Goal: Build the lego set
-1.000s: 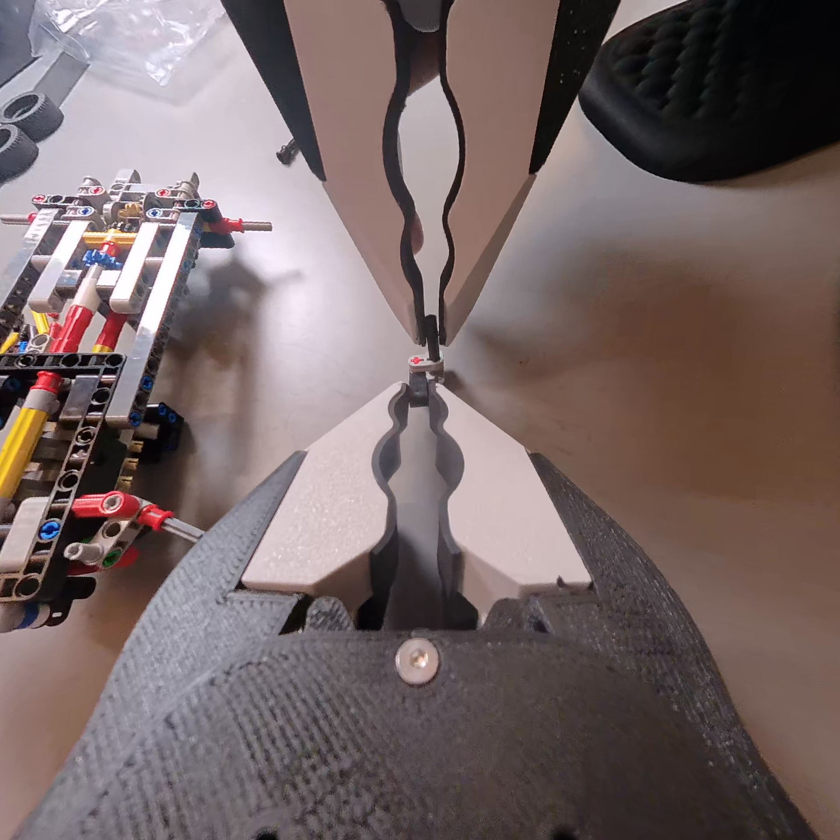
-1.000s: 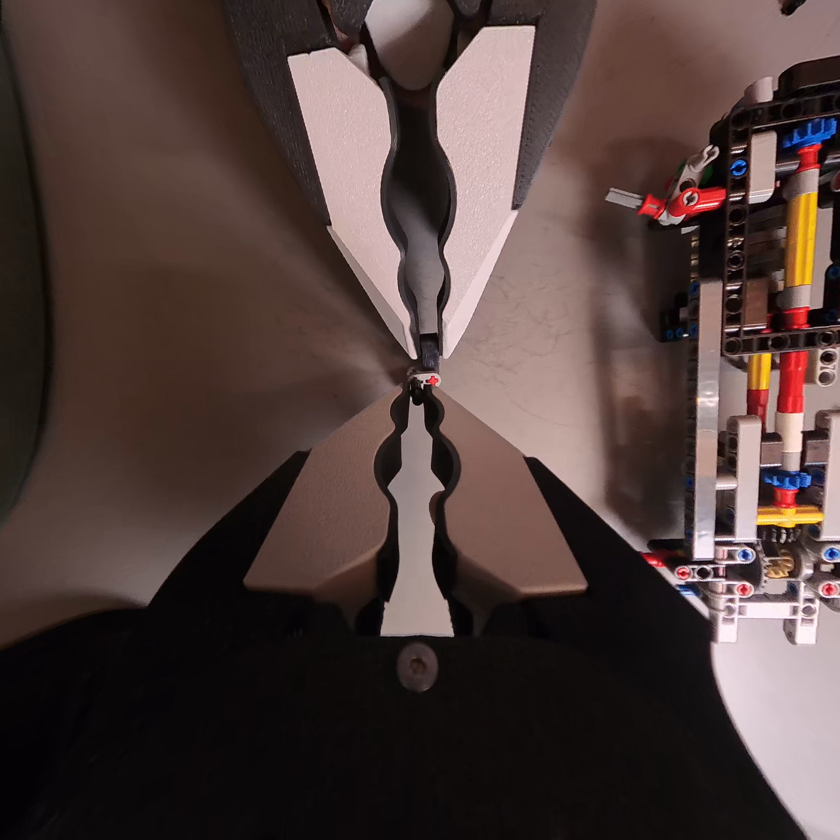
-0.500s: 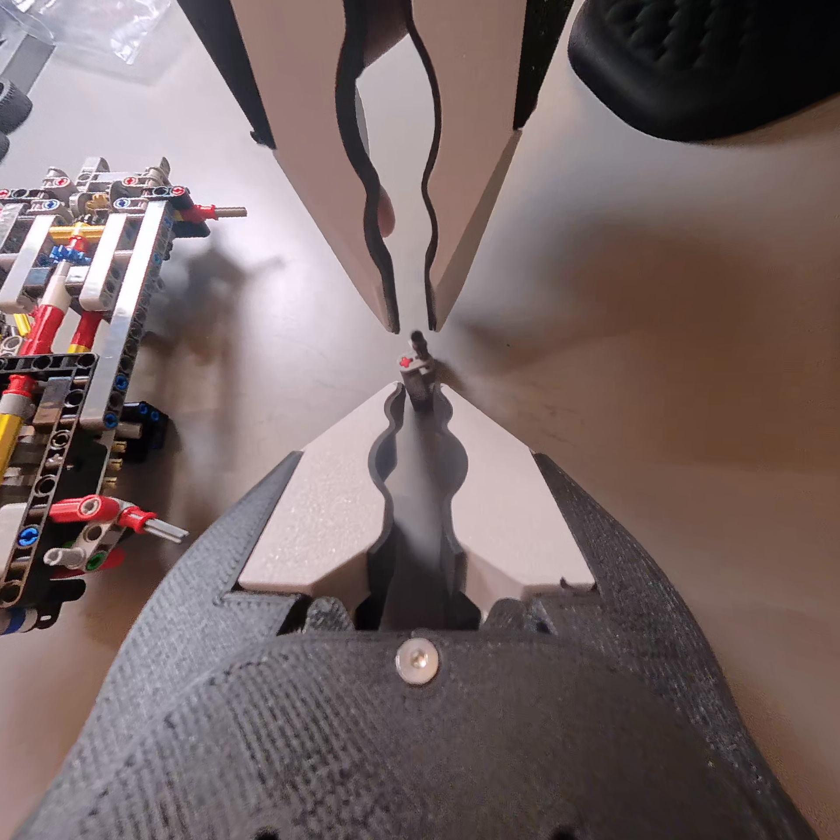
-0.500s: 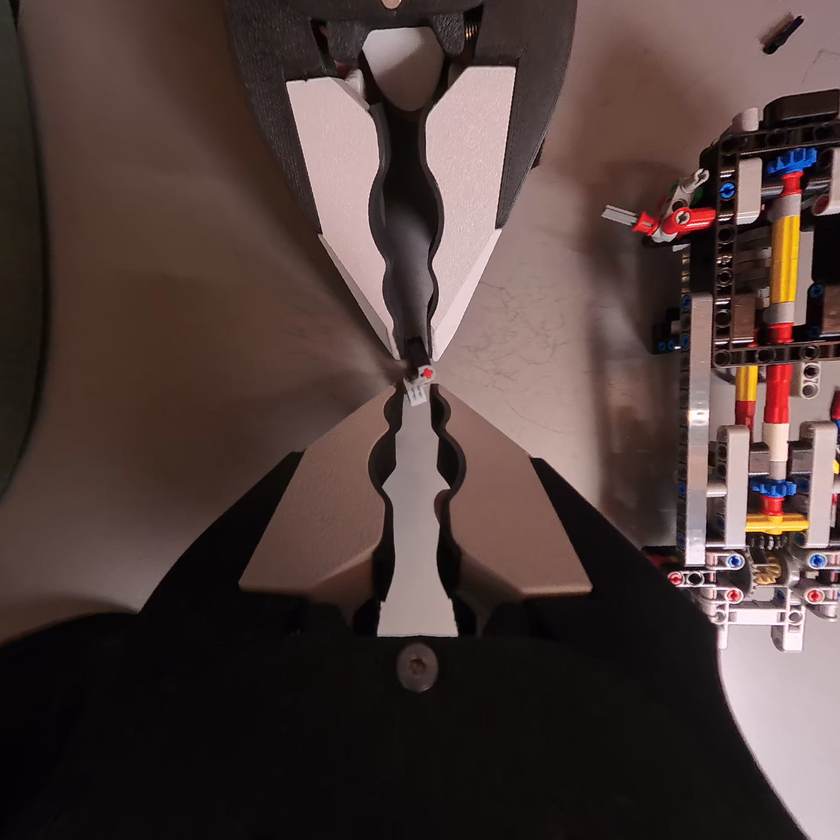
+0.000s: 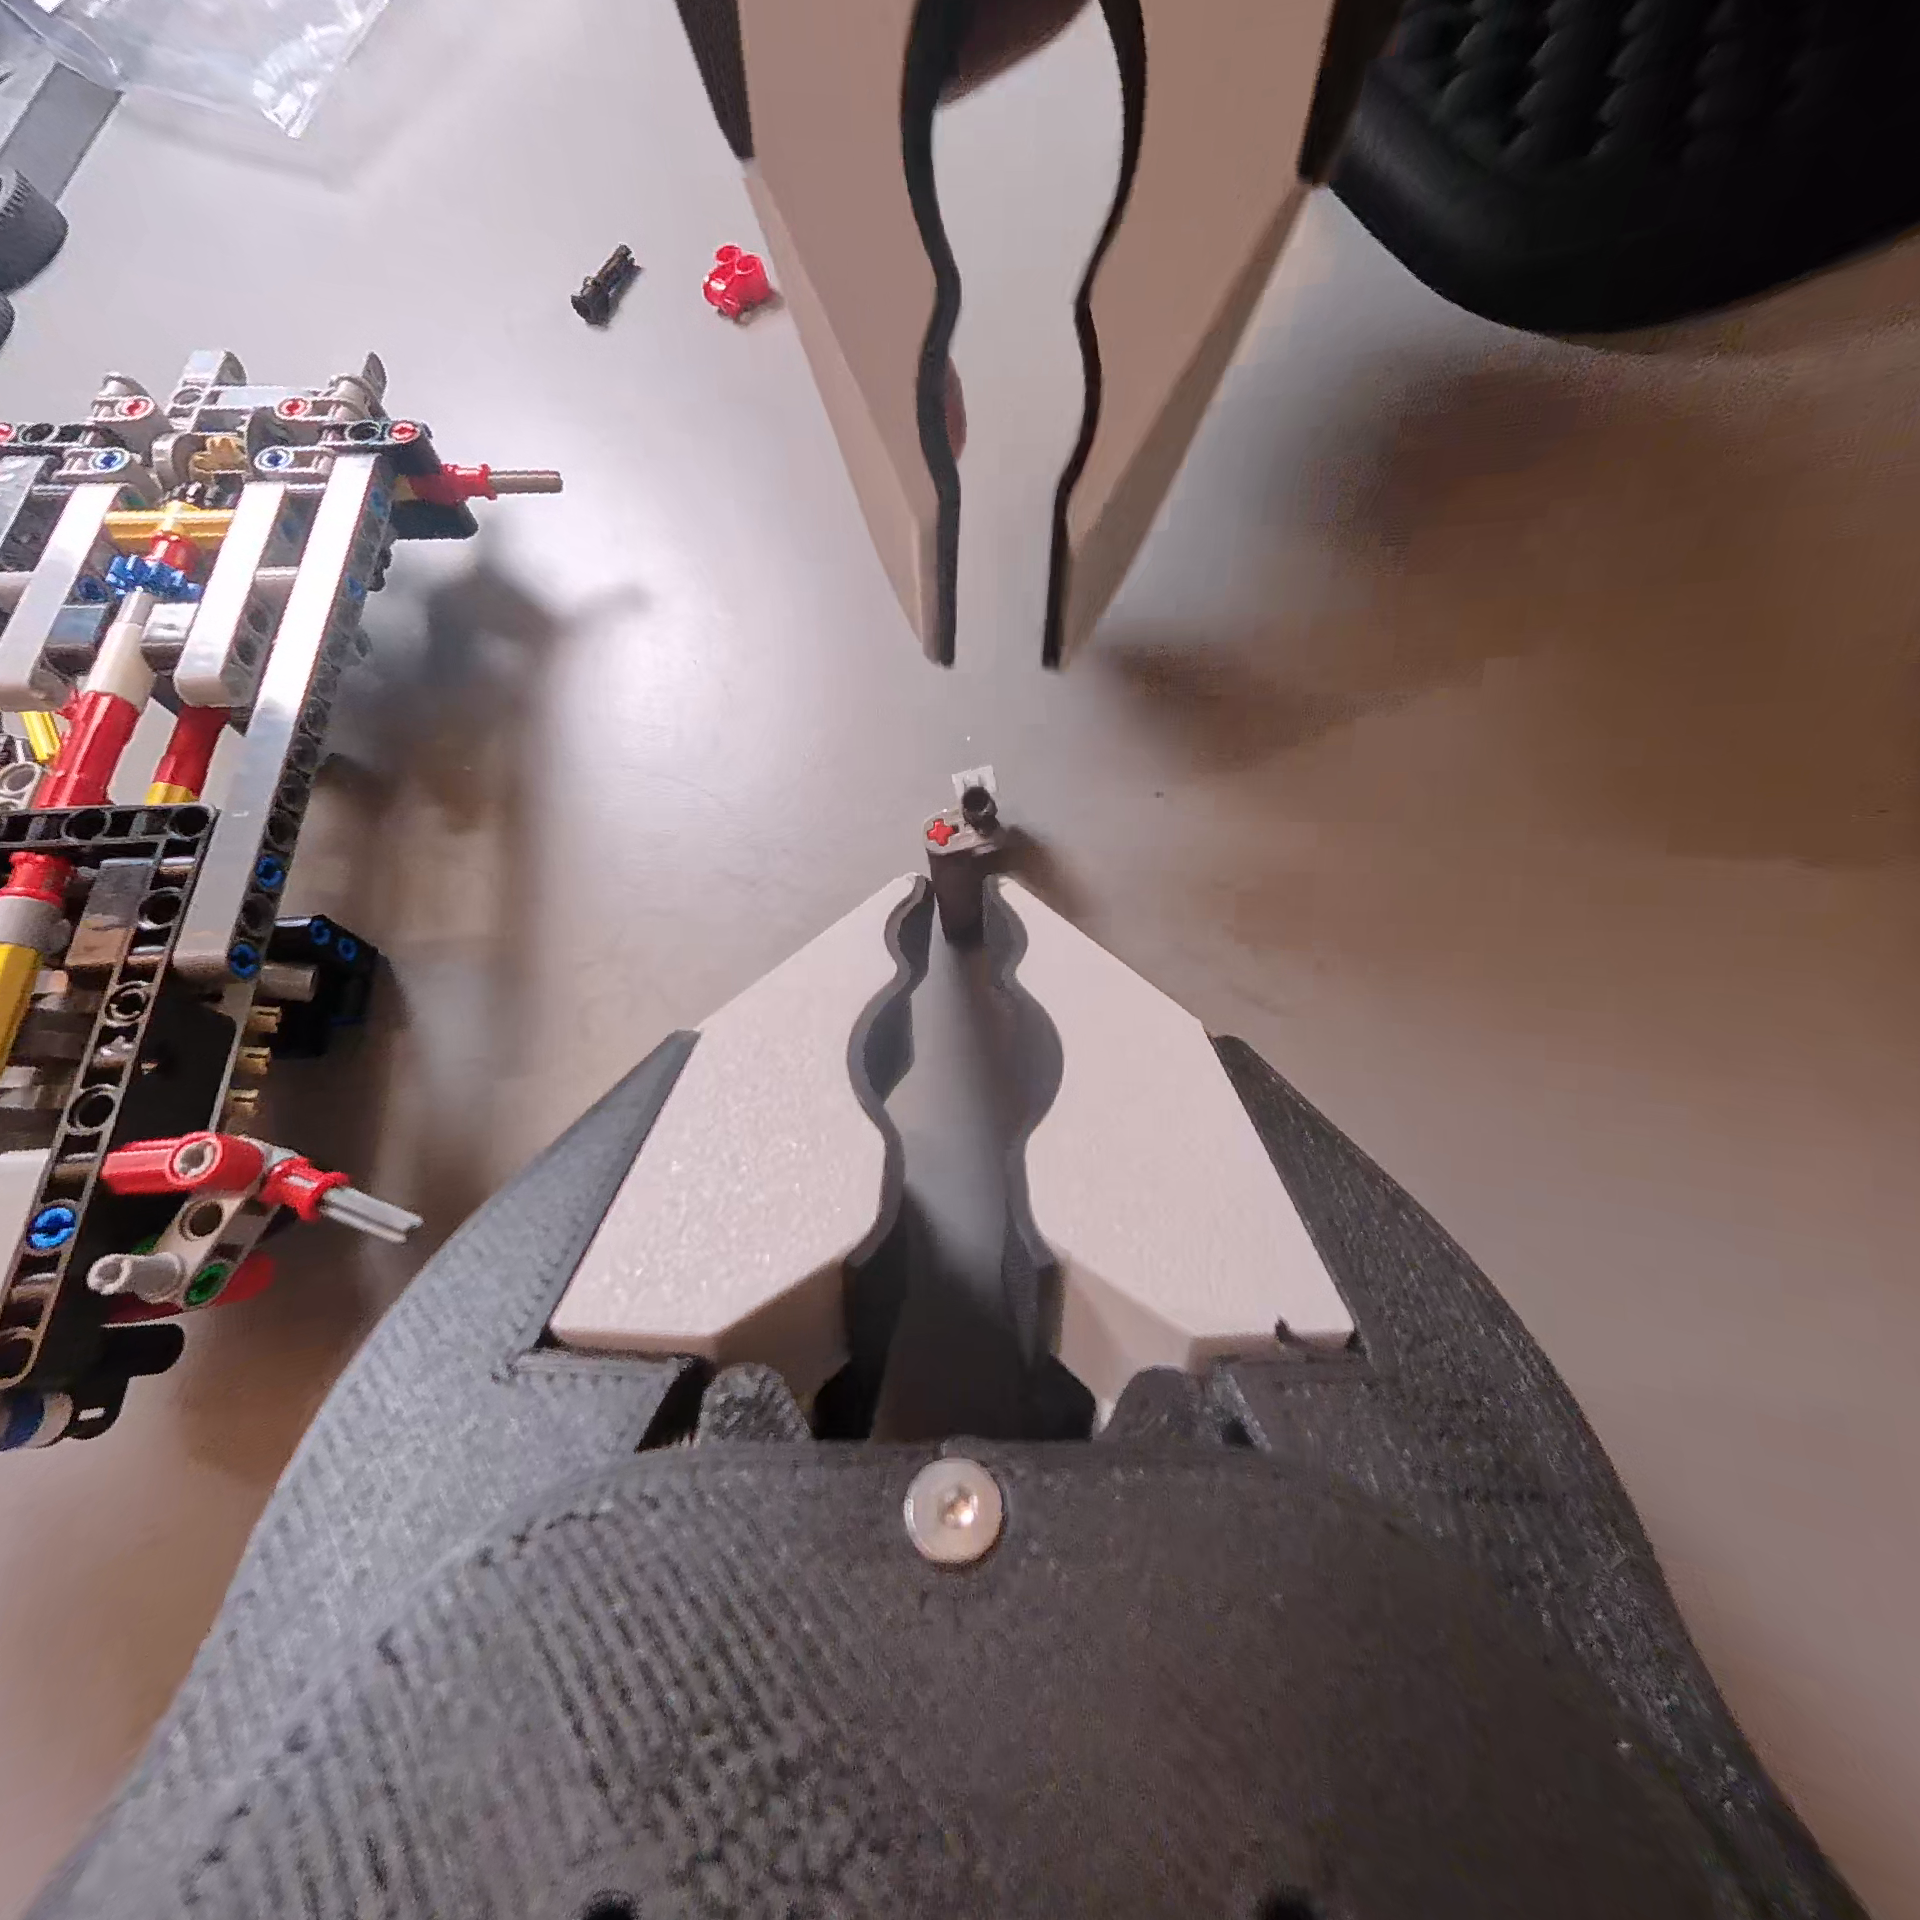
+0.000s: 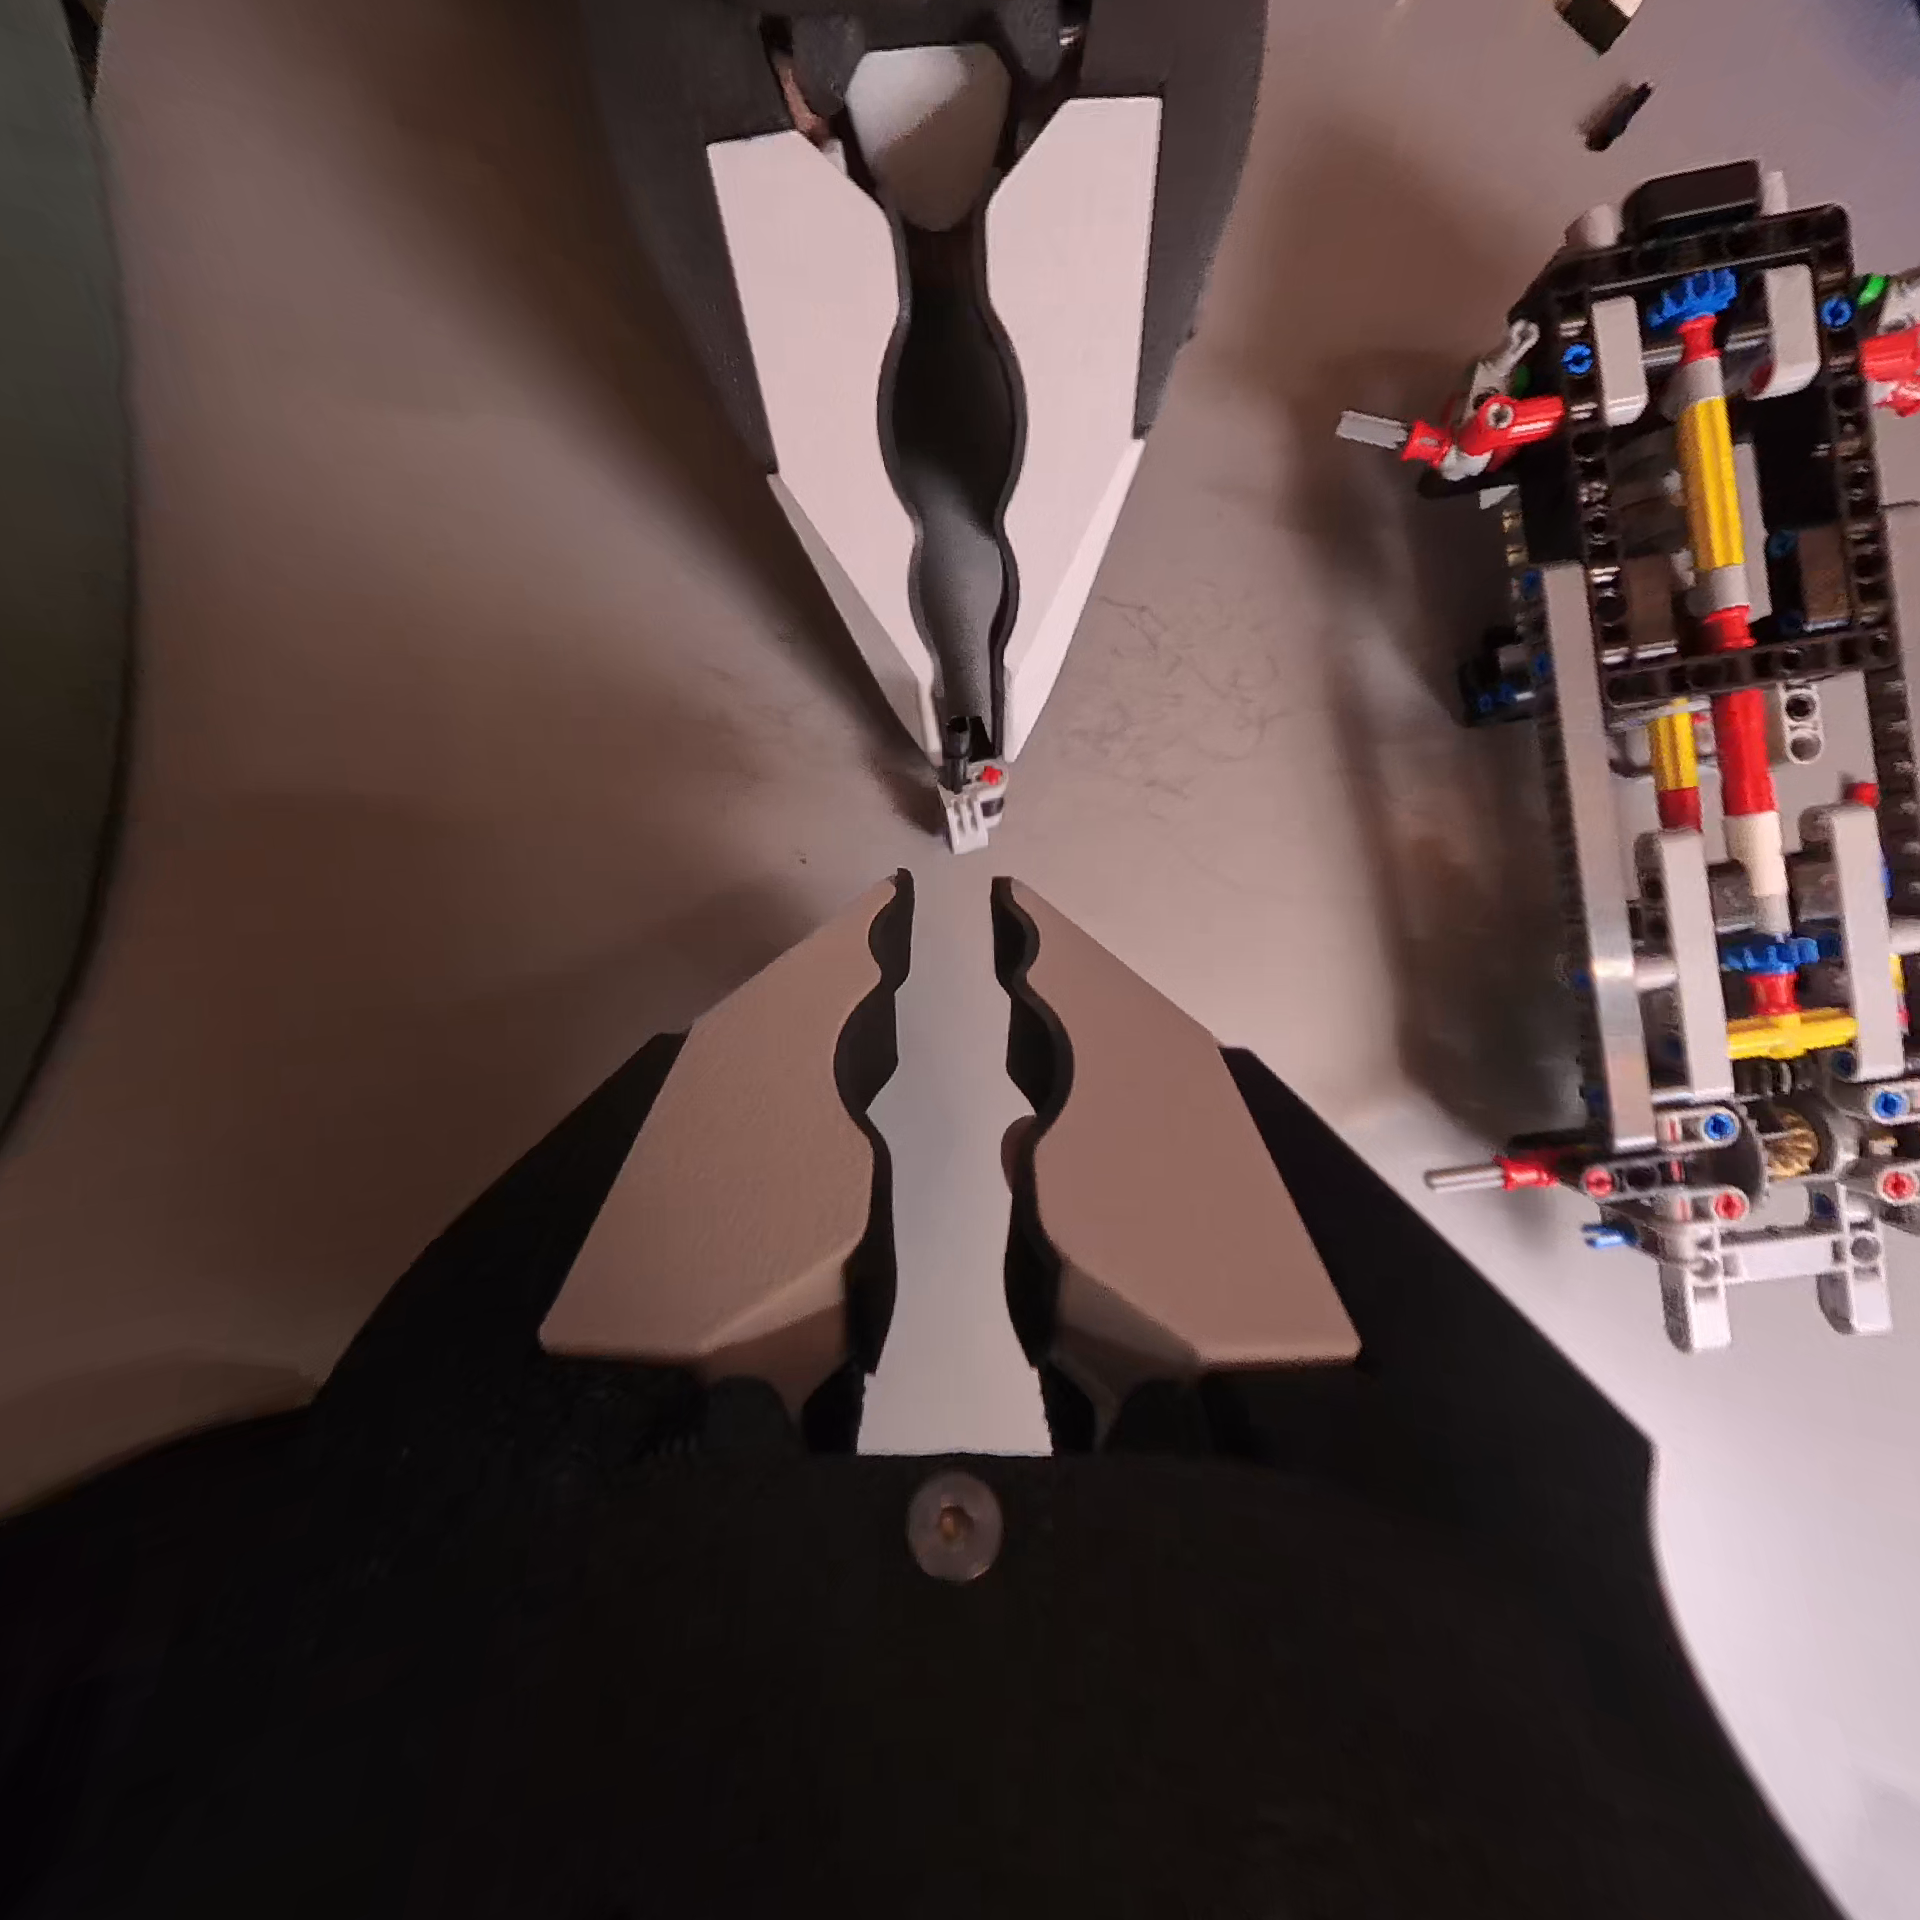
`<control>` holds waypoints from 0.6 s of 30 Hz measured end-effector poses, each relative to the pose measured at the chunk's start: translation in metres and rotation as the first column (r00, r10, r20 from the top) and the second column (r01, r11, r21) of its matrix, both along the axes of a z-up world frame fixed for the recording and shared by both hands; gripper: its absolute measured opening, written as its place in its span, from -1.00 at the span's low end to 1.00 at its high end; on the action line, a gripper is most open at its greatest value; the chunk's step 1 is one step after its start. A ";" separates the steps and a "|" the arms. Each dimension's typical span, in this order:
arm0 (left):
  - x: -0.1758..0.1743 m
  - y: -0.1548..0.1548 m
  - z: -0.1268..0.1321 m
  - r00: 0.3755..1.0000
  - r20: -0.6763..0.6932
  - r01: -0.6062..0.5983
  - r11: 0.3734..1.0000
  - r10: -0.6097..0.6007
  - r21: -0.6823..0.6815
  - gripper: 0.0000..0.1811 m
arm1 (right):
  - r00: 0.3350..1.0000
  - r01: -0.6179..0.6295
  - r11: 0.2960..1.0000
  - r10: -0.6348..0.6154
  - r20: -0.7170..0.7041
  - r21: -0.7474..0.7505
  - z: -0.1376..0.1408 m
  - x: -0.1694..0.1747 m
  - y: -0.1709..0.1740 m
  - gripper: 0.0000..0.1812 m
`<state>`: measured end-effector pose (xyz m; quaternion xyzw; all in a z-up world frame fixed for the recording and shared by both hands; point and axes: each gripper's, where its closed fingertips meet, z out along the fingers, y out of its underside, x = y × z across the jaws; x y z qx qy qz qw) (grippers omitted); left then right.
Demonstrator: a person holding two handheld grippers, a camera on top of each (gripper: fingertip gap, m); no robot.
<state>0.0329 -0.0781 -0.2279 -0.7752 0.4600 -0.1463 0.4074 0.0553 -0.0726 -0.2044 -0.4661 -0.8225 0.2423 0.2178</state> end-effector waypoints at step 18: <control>0.002 -0.002 0.002 1.000 0.026 -0.003 1.000 0.003 -0.015 -0.91 | 0.993 -0.116 0.992 0.117 0.022 -0.055 -0.017 -0.013 -0.004 -0.96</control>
